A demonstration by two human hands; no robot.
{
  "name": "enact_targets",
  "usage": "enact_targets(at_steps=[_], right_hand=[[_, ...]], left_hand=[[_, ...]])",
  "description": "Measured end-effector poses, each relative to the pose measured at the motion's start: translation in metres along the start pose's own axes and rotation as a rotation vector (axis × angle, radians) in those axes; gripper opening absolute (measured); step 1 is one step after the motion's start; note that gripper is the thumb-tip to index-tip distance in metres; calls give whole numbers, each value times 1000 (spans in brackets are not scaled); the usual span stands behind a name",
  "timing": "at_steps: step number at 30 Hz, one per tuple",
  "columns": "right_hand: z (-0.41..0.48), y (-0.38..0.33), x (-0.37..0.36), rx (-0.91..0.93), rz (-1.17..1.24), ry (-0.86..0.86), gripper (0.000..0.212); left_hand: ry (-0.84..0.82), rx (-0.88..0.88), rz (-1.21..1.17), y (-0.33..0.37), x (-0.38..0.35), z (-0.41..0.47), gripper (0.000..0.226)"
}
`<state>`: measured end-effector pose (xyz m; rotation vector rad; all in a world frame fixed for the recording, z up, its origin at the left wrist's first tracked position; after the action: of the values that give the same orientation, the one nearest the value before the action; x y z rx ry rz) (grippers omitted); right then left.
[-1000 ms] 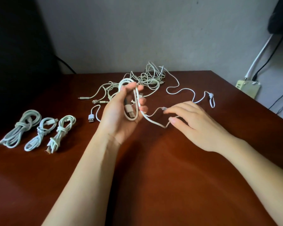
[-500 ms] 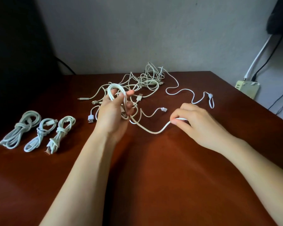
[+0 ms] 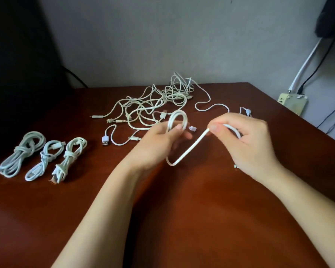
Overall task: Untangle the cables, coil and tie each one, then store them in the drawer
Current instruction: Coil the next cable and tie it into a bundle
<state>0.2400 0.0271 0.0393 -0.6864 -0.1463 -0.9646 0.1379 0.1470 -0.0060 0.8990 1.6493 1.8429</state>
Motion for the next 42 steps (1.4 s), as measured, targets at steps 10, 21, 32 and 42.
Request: enact_targets(at_steps=[10,21,32,42], right_hand=[[-2,21,14,-191,-88,245,33],[-4,23,13,-195,-177,252,37],[-5,30,3,-198,-144,117,20],[-6,16,1,-12,-268,119,23]], left_hand=[[-401,210,-142,-1,-35,-13,80],[-489,86,127,-5,-36,-18,56],[-202,174,-576,7,-21,-6,49],[-183,228,-543,3,-21,-7,32]])
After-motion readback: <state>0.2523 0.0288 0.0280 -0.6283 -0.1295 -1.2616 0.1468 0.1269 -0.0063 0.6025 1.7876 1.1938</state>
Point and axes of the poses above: each hand's wrist, its own z-axis towards the middle knuckle, its own x-axis out of the back of the hand, y = z × x, the point moved 5 cm from there along z, towards the middle knuckle, and after that the axes turned 1 degree about -z, right-handed, at the moved point
